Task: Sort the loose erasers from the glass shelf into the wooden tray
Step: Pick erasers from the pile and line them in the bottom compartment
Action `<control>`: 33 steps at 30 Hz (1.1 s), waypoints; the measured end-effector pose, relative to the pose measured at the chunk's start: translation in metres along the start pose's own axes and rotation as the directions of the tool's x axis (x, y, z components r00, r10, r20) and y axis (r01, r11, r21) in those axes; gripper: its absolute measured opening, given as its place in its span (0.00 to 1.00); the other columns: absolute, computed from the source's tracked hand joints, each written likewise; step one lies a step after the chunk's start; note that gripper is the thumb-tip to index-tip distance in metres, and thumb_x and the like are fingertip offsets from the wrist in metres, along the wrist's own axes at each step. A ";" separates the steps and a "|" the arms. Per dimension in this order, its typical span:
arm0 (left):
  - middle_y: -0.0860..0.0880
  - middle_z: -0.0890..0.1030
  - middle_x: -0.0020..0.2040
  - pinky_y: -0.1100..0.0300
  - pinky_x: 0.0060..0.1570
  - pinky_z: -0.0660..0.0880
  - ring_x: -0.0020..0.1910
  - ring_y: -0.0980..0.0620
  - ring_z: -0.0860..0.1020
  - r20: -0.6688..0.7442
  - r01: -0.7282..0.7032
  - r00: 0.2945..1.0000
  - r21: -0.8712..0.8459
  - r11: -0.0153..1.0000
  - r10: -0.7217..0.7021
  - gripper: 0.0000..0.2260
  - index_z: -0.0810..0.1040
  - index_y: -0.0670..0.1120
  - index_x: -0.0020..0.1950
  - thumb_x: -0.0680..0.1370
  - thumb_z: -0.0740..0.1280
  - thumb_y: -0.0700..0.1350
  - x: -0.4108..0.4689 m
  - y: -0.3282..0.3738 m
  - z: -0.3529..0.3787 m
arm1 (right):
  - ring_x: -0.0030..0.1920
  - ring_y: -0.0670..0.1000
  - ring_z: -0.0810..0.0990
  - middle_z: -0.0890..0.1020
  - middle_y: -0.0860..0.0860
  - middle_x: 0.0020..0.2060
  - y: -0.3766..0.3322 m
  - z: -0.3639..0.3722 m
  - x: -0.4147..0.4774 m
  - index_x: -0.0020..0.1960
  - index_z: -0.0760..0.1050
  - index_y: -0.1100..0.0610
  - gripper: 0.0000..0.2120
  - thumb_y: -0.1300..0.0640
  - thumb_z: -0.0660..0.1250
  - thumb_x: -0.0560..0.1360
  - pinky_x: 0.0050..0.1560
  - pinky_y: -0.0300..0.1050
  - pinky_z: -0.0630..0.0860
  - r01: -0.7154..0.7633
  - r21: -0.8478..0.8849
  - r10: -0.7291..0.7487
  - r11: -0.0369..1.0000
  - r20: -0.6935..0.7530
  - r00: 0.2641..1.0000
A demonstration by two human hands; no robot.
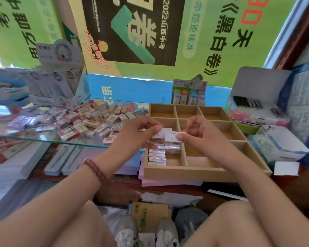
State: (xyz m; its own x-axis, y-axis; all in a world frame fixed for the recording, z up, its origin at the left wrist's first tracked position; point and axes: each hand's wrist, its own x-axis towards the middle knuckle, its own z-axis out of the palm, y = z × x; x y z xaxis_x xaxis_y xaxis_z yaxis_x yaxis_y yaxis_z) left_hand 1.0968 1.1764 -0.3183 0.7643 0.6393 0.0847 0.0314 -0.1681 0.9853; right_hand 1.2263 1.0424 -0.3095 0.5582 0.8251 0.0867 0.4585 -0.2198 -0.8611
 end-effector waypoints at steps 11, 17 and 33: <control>0.56 0.82 0.35 0.63 0.44 0.80 0.37 0.56 0.82 0.108 0.008 0.994 0.038 0.999 -0.012 0.06 0.82 0.45 0.50 0.75 0.69 0.43 -0.001 0.000 0.008 | 0.43 0.51 0.81 0.82 0.49 0.42 0.007 0.003 -0.001 0.43 0.66 0.48 0.11 0.54 0.69 0.74 0.43 0.40 0.76 0.062 -0.087 -0.069 0.994 -0.077 0.995; 0.49 0.85 0.44 0.61 0.48 0.80 0.44 0.52 0.83 0.078 -0.101 0.993 0.178 0.979 0.088 0.11 0.81 0.47 0.49 0.68 0.75 0.40 -0.002 -0.001 0.013 | 0.45 0.42 0.80 0.82 0.43 0.45 0.005 0.006 -0.003 0.47 0.68 0.46 0.08 0.49 0.68 0.75 0.44 0.41 0.79 0.069 -0.164 -0.080 0.984 -0.065 0.995; 0.52 0.74 0.49 0.61 0.46 0.75 0.45 0.56 0.77 0.159 -0.114 0.986 0.404 0.908 0.054 0.16 0.69 0.49 0.51 0.70 0.72 0.37 0.010 -0.019 0.015 | 0.44 0.44 0.76 0.76 0.37 0.47 0.020 0.003 0.005 0.61 0.75 0.45 0.16 0.53 0.70 0.74 0.45 0.38 0.76 0.123 -0.409 -0.071 0.904 0.140 0.988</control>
State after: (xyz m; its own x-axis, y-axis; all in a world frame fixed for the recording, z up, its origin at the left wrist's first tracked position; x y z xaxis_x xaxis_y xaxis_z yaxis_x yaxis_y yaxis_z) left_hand 1.1132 1.1749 -0.3382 0.8573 0.5022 0.1129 0.2012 -0.5288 0.8246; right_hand 1.2359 1.0438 -0.3279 0.4216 0.9035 0.0767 0.7661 -0.3097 -0.5632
